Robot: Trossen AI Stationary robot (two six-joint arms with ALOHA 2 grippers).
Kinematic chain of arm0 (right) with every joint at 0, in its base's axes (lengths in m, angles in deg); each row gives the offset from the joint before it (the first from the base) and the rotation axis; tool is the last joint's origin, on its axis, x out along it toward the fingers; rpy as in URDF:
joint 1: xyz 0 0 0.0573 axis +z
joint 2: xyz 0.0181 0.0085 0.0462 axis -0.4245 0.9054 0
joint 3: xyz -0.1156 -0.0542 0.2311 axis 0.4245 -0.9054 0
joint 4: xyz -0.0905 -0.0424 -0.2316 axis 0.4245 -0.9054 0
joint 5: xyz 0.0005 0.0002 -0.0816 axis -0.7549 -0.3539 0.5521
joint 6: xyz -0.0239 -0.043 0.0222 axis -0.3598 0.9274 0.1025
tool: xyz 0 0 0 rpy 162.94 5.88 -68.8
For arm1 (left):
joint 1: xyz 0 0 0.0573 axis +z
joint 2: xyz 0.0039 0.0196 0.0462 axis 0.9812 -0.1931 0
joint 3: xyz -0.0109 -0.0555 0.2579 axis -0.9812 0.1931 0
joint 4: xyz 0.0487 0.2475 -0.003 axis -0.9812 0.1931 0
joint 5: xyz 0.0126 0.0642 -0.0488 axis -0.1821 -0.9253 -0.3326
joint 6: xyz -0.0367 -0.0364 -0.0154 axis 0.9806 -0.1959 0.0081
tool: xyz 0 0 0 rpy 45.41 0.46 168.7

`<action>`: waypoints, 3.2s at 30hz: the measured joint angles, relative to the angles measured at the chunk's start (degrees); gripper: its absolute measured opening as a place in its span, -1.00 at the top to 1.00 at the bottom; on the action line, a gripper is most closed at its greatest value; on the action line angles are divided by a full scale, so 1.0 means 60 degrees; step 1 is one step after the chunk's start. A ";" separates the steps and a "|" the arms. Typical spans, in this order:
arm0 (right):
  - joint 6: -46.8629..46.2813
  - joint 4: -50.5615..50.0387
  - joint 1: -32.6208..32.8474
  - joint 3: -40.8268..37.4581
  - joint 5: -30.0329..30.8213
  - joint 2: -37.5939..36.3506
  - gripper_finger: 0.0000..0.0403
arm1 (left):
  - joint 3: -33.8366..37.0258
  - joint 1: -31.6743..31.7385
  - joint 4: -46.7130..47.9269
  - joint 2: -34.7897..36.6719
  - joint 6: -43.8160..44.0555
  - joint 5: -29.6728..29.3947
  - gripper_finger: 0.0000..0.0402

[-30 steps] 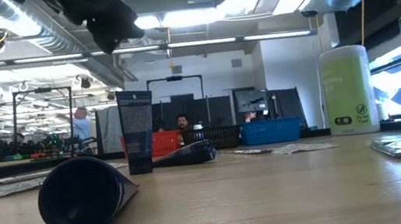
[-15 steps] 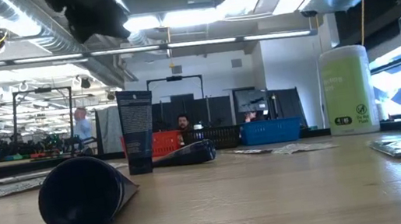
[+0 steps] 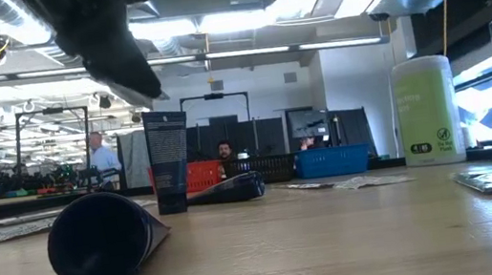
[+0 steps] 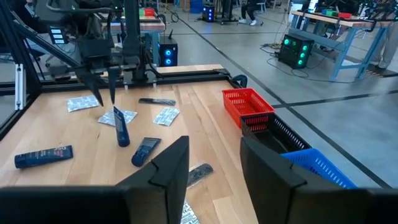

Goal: Pick & Place Travel size toiletries
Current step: Put the blue shave cream into the red bin

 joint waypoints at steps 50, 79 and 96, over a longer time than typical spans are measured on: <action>0.0011 -0.0003 0.0000 0.0000 0.0000 0.0000 0.56 | 0.0011 0.0331 0.0246 -0.0856 0.0897 -0.0146 0.96; 0.0011 -0.0010 -0.0003 0.0000 0.0000 0.0000 0.30 | 0.0025 0.0815 0.0275 0.0584 0.0046 -0.0841 0.98; 0.0010 -0.0004 -0.0004 0.0000 0.0000 0.0000 0.38 | 0.0015 0.5226 -0.1549 0.2090 -0.2945 0.0132 0.98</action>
